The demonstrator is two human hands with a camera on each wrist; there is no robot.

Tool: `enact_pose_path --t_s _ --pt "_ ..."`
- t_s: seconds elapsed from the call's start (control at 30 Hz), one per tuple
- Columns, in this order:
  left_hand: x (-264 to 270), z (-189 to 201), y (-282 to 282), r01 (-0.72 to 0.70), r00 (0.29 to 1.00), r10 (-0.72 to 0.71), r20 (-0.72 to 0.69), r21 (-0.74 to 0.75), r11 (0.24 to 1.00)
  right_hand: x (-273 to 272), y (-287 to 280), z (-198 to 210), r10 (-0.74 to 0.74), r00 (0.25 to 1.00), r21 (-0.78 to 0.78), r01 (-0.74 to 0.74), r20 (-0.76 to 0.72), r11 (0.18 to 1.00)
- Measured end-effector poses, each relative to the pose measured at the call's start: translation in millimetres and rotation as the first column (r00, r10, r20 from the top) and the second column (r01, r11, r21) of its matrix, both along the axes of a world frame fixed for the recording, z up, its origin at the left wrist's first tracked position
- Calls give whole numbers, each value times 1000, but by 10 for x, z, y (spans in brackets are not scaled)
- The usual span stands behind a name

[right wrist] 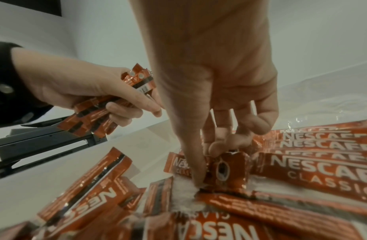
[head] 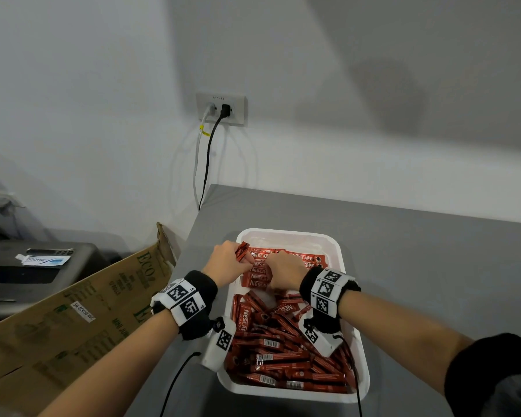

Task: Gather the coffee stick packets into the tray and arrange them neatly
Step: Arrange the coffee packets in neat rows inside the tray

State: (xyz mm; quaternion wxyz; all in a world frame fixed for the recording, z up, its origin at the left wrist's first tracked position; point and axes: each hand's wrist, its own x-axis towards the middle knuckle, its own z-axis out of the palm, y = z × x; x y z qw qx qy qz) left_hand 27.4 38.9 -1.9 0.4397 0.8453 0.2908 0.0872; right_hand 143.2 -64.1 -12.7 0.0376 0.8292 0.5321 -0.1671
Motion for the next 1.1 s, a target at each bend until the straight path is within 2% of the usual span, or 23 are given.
enact_pose_path --t_s 0.33,0.5,0.6,0.7,0.77,0.93,1.1 --pt "-8 6 -2 12 1000 -12 12 12 1000 -12 -5 16 -4 1000 26 5 -13 1000" --pt "-49 14 13 23 1000 -23 5 -14 1000 228 -97 189 -134 987 88 141 -86 986" --pt "-43 -3 1 43 999 -43 2 -16 999 379 -262 205 -147 987 0 148 -67 989" --pt "6 -1 -72 77 997 -78 -7 -4 997 339 -427 127 -114 982 -137 93 -152 986" --pt "44 -4 -125 104 995 -104 -5 7 995 282 -476 70 -94 982 -157 68 -165 985" --pt "112 6 -187 138 990 -137 -7 19 990 250 -476 52 -41 996 -181 26 -77 983" --pt "112 49 -220 127 992 -128 -21 -23 992 274 -513 178 -23 986 -245 -18 -163 969"
